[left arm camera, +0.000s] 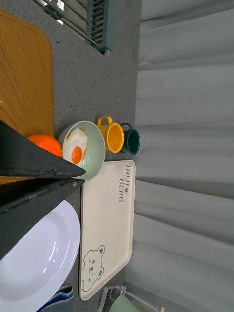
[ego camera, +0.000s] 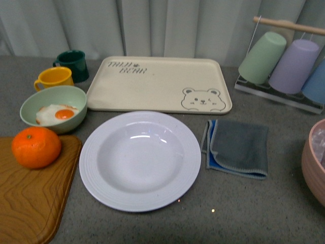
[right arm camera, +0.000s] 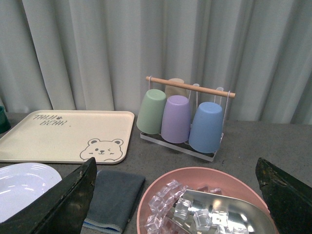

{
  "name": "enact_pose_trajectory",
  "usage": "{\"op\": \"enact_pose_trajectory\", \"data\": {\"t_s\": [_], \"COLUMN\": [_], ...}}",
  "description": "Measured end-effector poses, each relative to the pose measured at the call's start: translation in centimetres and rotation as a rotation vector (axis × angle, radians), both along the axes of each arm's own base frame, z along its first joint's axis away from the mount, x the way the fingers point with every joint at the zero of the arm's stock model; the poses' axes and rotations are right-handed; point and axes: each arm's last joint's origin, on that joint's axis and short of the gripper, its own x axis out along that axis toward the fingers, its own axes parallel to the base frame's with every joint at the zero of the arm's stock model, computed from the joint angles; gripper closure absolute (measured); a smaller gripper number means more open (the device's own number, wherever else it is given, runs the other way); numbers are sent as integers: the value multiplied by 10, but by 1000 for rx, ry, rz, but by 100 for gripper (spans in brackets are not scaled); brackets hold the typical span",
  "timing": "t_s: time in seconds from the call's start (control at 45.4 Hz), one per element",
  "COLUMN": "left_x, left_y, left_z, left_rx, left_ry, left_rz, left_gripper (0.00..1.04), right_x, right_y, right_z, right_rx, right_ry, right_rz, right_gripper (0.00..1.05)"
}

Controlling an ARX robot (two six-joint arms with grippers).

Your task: Place orange and plate with both arms

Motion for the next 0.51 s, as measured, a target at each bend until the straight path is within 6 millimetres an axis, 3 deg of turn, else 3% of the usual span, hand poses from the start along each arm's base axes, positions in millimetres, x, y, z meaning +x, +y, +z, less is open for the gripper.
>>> {"op": "enact_pose_trajectory", "data": {"t_s": [0.507], "left_x": [0], "left_y": [0], "left_z": [0], "left_rx": [0], "left_ry": [0], "left_rz": [0], "left_gripper": [101], "right_x": [0], "right_y": [0], "right_z": [0], "right_rx": [0], "right_ry": [0], "right_rz": [0], "right_gripper": [9]}}
